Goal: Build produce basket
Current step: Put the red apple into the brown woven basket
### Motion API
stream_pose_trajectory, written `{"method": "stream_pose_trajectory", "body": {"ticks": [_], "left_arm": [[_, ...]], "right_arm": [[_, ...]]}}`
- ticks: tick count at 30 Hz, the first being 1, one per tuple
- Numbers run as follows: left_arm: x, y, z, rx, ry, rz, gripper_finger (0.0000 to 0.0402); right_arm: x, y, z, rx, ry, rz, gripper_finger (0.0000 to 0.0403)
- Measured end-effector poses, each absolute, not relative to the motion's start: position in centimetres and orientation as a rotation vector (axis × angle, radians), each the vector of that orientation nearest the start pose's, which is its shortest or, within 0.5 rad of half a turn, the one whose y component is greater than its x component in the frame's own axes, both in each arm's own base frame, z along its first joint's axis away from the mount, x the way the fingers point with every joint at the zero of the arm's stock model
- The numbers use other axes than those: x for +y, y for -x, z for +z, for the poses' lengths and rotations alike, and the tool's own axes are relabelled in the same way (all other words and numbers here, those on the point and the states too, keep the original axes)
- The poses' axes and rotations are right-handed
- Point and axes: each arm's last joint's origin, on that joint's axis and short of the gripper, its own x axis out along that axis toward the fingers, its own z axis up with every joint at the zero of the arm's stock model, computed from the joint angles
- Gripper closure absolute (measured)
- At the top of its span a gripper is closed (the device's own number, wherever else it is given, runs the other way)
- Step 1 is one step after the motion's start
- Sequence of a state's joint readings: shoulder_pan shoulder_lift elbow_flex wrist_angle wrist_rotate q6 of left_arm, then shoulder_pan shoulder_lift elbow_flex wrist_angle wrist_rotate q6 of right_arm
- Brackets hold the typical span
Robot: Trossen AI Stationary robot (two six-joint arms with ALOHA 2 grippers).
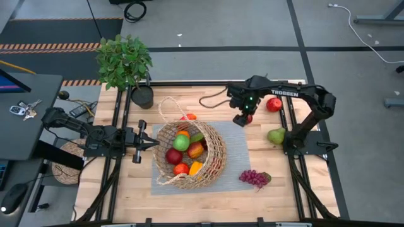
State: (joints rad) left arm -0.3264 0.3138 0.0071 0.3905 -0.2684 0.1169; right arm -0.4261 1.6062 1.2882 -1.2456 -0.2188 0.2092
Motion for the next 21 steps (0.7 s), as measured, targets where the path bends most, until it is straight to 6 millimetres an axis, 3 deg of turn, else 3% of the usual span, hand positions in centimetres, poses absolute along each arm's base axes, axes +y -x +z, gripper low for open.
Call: {"method": "stream_pose_trajectory", "body": {"ticks": [5, 13, 21], "left_arm": [[-3.0, -11.2, 17.6, -0.083, -0.092, -0.053, 0.0373], [-3.0, -11.2, 17.6, -0.083, -0.092, -0.053, 0.0367], [-3.0, -11.2, 17.6, -0.083, -0.092, -0.053, 0.0372]], "right_arm": [[-8.6, -25.7, 24.7, 1.539, -0.644, -0.238, 0.0129], [-5.9, -25.3, 26.6, 1.472, -0.566, -0.263, 0.0129], [-3.0, -24.8, 30.2, 1.192, -0.446, -0.183, 0.0129]]}}
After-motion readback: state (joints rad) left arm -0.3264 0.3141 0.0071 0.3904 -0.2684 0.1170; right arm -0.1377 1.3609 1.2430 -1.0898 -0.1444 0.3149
